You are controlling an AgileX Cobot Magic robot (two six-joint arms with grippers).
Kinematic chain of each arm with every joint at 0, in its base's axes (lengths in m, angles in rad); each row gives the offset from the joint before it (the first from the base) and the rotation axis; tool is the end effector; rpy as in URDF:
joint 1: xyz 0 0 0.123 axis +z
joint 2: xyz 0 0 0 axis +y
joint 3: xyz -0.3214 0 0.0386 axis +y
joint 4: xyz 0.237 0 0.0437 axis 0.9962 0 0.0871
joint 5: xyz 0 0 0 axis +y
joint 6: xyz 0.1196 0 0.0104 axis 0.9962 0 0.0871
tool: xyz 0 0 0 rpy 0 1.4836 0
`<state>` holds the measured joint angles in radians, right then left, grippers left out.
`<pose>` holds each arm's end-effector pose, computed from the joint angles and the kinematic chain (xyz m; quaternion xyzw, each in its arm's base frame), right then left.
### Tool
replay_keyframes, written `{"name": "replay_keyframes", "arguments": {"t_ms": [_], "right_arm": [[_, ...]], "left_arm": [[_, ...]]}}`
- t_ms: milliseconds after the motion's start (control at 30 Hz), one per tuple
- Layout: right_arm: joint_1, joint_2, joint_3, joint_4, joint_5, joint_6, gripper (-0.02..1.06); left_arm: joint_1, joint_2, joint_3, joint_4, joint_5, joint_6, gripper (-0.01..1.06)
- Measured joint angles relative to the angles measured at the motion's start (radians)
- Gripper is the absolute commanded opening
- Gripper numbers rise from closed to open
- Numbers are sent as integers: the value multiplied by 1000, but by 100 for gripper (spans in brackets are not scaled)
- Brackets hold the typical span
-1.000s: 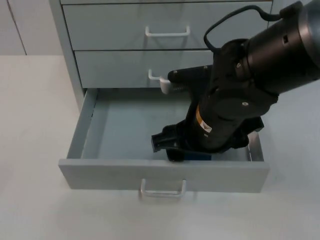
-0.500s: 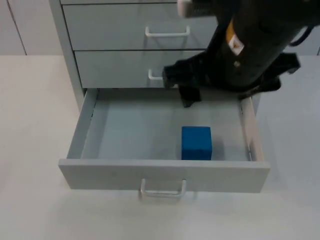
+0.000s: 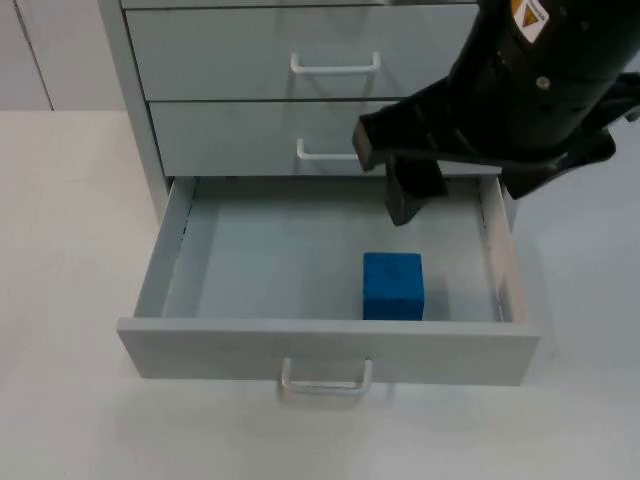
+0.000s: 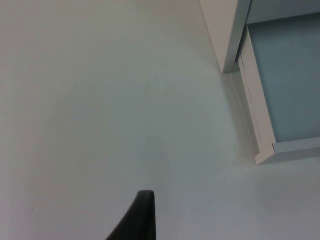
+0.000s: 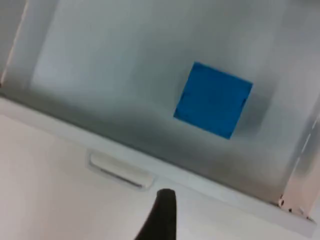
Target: Open the drawer with the left hand, place the block into the drawer with the right hand, then close the drawer with the left hand.
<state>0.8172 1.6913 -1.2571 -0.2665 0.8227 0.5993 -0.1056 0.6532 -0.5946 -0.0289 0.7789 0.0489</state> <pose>0.2620 0.2454 0.2697 -0.1744 0.9580 0.0423 0.2237 0.0944 -0.0125 0.2969 0.0654 0.9146 -0.0247 0.3983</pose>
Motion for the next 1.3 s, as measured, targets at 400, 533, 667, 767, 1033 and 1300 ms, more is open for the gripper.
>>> {"name": "replay_keyframes", "arguments": {"t_ms": [400, 533, 667, 767, 1033, 1300], "right_arm": [[0, -127, 231, 39, 5, -67, 77], [0, -221, 318, 35, 1, -69, 77], [-19, -320, 370, 31, -5, -73, 77], [-63, -366, 386, 31, -5, -85, 77], [-302, -501, 407, 102, 26, -241, 77], [-604, -618, 407, 145, 89, -377, 77]], "left_arm": [[0, 0, 0, 0, 0, 0, 103], [0, 0, 0, 0, 0, 0, 103], [0, 0, 0, 0, 0, 0, 103], [0, 0, 0, 0, 0, 0, 103], [0, 0, 0, 0, 0, 0, 103], [0, 0, 0, 0, -2, 0, 103]]}}
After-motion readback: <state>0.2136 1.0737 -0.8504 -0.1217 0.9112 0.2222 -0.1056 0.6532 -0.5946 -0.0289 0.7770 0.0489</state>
